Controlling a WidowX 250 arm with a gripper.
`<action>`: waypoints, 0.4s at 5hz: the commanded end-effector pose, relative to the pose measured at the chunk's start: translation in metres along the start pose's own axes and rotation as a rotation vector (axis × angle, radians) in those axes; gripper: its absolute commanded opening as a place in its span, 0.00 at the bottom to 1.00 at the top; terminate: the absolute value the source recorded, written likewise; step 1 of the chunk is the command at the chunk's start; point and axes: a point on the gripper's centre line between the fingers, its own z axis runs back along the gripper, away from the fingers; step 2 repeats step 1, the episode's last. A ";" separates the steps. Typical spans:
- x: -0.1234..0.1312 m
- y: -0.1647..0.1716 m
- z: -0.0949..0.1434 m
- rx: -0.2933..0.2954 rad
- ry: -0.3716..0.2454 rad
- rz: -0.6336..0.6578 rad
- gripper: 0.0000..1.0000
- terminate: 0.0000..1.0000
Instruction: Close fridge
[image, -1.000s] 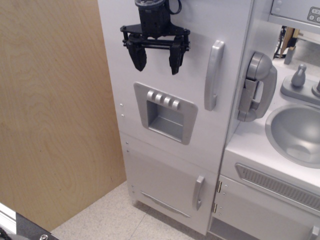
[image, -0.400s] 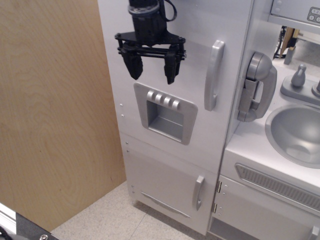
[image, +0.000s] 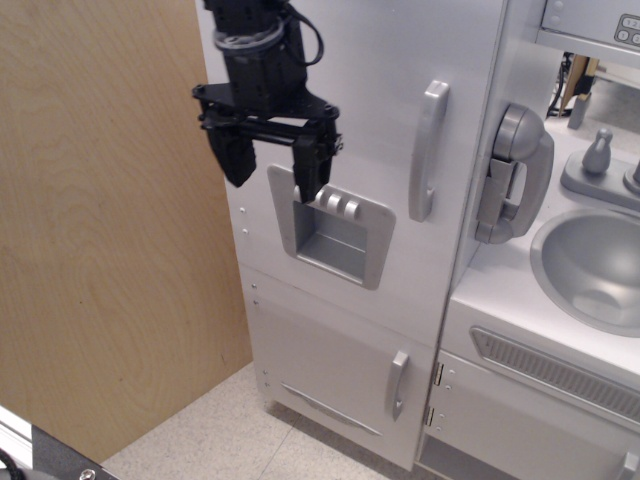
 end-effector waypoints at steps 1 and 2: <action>0.005 0.003 0.017 0.006 -0.049 -0.011 1.00 1.00; 0.005 0.003 0.017 0.006 -0.049 -0.011 1.00 1.00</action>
